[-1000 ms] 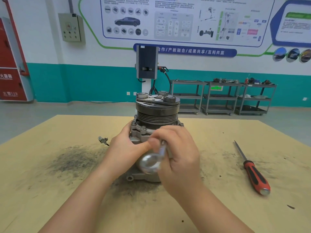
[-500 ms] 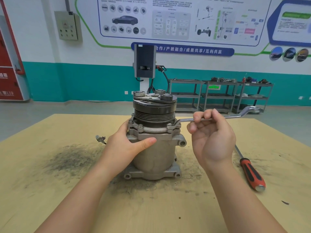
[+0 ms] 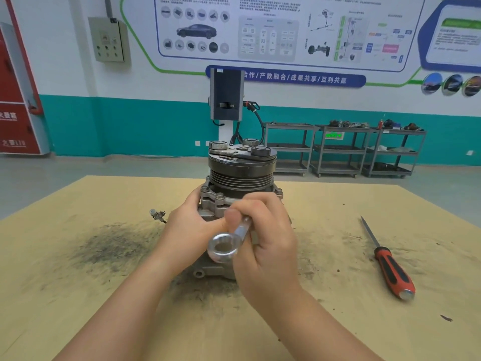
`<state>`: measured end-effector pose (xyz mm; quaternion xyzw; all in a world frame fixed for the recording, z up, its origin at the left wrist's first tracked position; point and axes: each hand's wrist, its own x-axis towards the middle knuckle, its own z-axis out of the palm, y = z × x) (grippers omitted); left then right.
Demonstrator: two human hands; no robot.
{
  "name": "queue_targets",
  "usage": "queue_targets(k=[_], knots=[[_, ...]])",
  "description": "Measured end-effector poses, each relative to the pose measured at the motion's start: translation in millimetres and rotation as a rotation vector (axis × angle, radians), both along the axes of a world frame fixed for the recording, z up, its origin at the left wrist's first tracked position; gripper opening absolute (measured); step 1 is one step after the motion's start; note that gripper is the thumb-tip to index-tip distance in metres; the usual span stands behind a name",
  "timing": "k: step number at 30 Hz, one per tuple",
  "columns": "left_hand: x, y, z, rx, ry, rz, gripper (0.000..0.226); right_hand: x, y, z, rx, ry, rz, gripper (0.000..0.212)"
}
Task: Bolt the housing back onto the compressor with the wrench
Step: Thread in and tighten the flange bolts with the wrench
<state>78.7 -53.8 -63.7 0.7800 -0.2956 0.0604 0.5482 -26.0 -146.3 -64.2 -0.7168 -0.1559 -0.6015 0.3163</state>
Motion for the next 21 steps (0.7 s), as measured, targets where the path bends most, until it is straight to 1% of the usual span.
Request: queue_targets(k=[2,3,4,7,8,10,12,14,17,19,21], knots=[[0,1,-2,-0.029,-0.004,-0.009,0.046,-5,-7,7,-0.058,-0.04,0.029,0.012],[1,1,-4,-0.043,0.0,-0.017,0.053,-8,-11,11,-0.033,-0.084,0.08,0.015],[1,2,-5,-0.051,0.009,-0.023,0.058,-11,-16,15,0.042,-0.128,0.146,0.019],[0,2,-6,-0.062,0.035,-0.039,0.058,-18,-29,27,0.411,-0.187,0.314,0.024],[0,2,-5,-0.063,0.038,-0.041,0.06,-19,-32,30,0.538,-0.17,0.352,0.025],[1,2,-5,-0.067,0.037,-0.032,0.07,-19,-39,35,0.75,-0.103,0.446,0.031],[2,2,-6,-0.061,0.034,-0.023,0.076,-16,-45,36,0.898,-0.054,0.56,0.039],[0,2,-5,-0.061,0.032,-0.028,0.077,-14,-52,37,0.987,-0.009,0.644,0.037],[0,3,-5,-0.062,0.034,-0.034,0.075,-13,-64,41,1.058,0.078,0.701,0.033],[1,2,-5,-0.061,0.037,-0.031,0.071,-13,-66,42,1.082,0.103,0.698,0.034],[2,2,-6,-0.064,0.039,-0.023,0.078,-12,-59,37,1.061,0.05,0.631,0.037]])
